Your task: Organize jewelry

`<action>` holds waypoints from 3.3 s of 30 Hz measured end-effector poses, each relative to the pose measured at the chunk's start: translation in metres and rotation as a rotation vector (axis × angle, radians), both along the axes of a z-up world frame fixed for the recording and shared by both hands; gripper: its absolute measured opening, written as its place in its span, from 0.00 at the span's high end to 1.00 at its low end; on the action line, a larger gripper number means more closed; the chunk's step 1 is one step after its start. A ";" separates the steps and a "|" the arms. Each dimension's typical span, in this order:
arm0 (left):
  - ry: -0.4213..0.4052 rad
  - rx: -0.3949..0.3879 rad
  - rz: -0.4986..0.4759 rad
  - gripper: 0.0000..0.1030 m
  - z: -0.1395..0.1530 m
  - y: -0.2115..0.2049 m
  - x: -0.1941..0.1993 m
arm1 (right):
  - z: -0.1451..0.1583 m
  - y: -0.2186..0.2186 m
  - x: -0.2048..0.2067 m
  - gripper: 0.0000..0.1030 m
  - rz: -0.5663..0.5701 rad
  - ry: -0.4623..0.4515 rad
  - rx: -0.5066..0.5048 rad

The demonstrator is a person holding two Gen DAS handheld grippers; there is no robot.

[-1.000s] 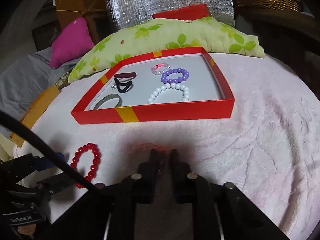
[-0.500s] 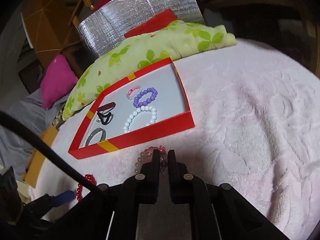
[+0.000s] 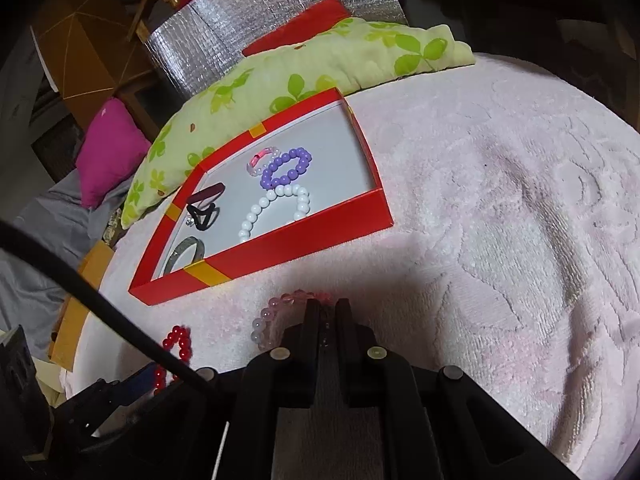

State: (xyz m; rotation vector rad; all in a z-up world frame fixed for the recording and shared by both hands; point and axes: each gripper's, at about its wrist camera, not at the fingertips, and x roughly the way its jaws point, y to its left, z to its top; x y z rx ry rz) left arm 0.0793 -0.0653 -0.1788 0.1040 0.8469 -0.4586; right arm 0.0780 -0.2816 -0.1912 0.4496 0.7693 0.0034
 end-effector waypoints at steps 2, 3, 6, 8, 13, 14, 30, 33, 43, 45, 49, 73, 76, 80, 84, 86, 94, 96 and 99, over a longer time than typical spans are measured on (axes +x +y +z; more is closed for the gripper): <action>-0.007 -0.002 0.004 0.81 0.000 0.002 0.002 | 0.000 0.001 0.000 0.91 0.001 -0.001 -0.003; -0.015 0.001 0.004 0.81 0.000 0.002 0.001 | 0.000 0.001 0.000 0.91 0.002 -0.003 -0.006; -0.044 0.017 -0.004 0.81 0.002 0.000 -0.003 | 0.000 0.002 0.001 0.91 0.002 -0.008 -0.014; -0.055 0.011 -0.008 0.81 0.004 0.000 -0.004 | 0.001 0.002 -0.001 0.91 0.002 -0.017 -0.006; -0.089 -0.025 -0.028 0.86 0.015 0.005 -0.010 | 0.011 0.005 -0.010 0.91 0.036 -0.074 0.017; -0.091 -0.033 -0.033 1.00 0.017 0.006 -0.011 | 0.015 0.007 -0.013 0.91 0.043 -0.092 0.014; -0.049 -0.073 -0.031 1.00 0.019 0.018 -0.013 | 0.016 0.015 -0.030 0.91 0.070 -0.098 0.035; -0.001 -0.084 -0.028 0.87 0.015 0.017 -0.009 | 0.012 0.016 -0.028 0.91 0.071 -0.081 0.037; 0.018 -0.003 -0.035 0.31 -0.003 0.003 -0.012 | -0.004 0.011 -0.017 0.91 0.059 -0.004 0.075; 0.014 0.010 -0.036 0.30 -0.004 0.001 -0.013 | -0.004 0.010 -0.017 0.91 0.060 -0.004 0.081; -0.003 0.027 -0.041 0.27 -0.007 -0.001 -0.014 | -0.004 0.010 -0.017 0.91 0.059 -0.002 0.092; -0.004 -0.009 -0.003 0.63 -0.002 0.001 0.002 | -0.003 0.017 -0.014 0.91 0.065 -0.019 0.029; 0.004 -0.034 -0.012 0.91 -0.001 0.003 0.004 | 0.000 0.021 -0.014 0.91 0.073 -0.029 0.003; -0.008 -0.047 -0.021 0.91 0.002 0.005 0.002 | 0.004 0.030 -0.016 0.91 0.121 -0.058 -0.016; -0.054 -0.084 -0.049 0.91 0.012 0.006 -0.006 | 0.012 0.033 -0.023 0.91 0.138 -0.095 -0.029; -0.083 -0.105 -0.061 0.91 0.020 0.008 -0.009 | 0.017 0.031 -0.027 0.91 0.135 -0.119 -0.024; -0.106 -0.168 -0.035 0.91 0.035 0.025 -0.008 | 0.024 0.020 -0.029 0.91 0.124 -0.094 0.023; -0.108 -0.175 -0.018 0.91 0.036 0.029 -0.007 | 0.020 0.020 -0.028 0.87 0.122 -0.068 0.036; -0.116 -0.166 0.004 0.91 0.038 0.032 -0.005 | 0.016 0.027 -0.025 0.48 0.130 -0.031 -0.002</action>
